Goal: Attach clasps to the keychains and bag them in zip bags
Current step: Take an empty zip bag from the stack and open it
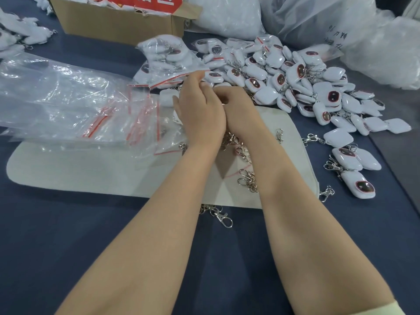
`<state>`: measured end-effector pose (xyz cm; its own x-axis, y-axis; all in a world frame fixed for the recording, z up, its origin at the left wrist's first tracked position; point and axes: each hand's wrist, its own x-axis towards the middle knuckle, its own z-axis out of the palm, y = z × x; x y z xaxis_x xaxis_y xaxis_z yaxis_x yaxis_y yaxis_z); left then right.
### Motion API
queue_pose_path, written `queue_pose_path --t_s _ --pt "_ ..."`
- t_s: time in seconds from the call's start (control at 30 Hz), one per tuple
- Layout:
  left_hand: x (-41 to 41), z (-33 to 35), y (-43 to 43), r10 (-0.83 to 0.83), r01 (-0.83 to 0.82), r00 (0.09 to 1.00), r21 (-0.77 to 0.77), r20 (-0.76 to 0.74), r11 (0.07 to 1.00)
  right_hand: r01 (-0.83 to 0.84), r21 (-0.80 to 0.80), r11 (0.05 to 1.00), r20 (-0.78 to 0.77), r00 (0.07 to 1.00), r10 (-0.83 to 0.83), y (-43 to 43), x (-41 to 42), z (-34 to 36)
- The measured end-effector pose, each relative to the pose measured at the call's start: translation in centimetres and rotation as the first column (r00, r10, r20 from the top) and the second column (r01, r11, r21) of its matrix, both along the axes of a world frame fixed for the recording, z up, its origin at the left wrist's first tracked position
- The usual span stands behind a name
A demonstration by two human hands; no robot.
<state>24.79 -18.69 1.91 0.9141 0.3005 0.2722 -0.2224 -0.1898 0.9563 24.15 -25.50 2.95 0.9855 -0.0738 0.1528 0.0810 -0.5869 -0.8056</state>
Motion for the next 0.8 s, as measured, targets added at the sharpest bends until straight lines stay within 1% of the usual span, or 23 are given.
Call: queue_pose_path --t_s 0.07,0.1,0.13,0.17,0.2,0.23,0.27,0.33,0.4,0.43,0.63,0.8 --pt "-0.1 -0.1 -0.1 -0.021 0.020 1.000 0.059 0.021 0.998 -0.035 -0.038 0.999 -0.020 0.999 0.035 -0.3 -0.3 0.0" --pt "-0.2 -0.1 -0.1 -0.049 0.046 0.998 0.078 0.028 0.996 -0.003 -0.052 0.999 0.009 1.000 0.004 -0.3 -0.3 0.0" --pt "-0.1 -0.2 -0.1 -0.071 0.067 0.997 0.113 0.026 0.991 0.076 -0.073 0.994 0.063 0.995 -0.071 -0.4 -0.2 0.0" --pt "-0.1 -0.3 -0.1 -0.080 0.075 0.997 0.178 0.020 0.981 0.204 -0.101 0.974 0.130 0.973 -0.190 -0.6 -0.1 0.0" --pt "0.0 -0.5 -0.1 -0.082 0.075 0.997 0.262 0.016 0.962 0.337 -0.133 0.932 0.181 0.933 -0.311 -1.0 0.0 -0.2" --pt "0.0 -0.6 -0.1 -0.087 0.077 0.996 0.340 0.015 0.937 0.431 -0.191 0.882 0.200 0.897 -0.395 -1.4 0.1 -0.4" --pt "0.0 -0.8 -0.1 -0.096 0.082 0.995 0.398 0.017 0.914 0.479 -0.270 0.835 0.185 0.877 -0.444 -2.0 0.1 -0.7" --pt "0.0 -1.0 0.0 -0.110 0.092 0.994 0.458 0.013 0.884 0.476 -0.410 0.778 0.053 0.864 -0.501 -2.9 -0.1 -1.4" --pt "0.0 -1.2 0.0 -0.112 0.097 0.994 0.468 0.005 0.878 0.445 -0.448 0.775 -0.073 0.846 -0.528 -3.1 -0.1 -2.0" --pt "0.1 -1.2 0.1 -0.110 0.096 0.994 0.470 0.003 0.878 0.443 -0.449 0.776 -0.091 0.842 -0.533 -3.1 -0.1 -2.2" --pt "0.2 -1.4 0.1 -0.112 0.099 0.994 0.483 -0.002 0.870 0.468 -0.486 0.738 -0.053 0.827 -0.560 -3.1 0.5 -3.2" --pt "0.3 -1.5 0.1 -0.102 0.088 0.995 0.503 0.001 0.860 0.500 -0.482 0.720 -0.016 0.816 -0.577 -3.0 0.8 -3.5"
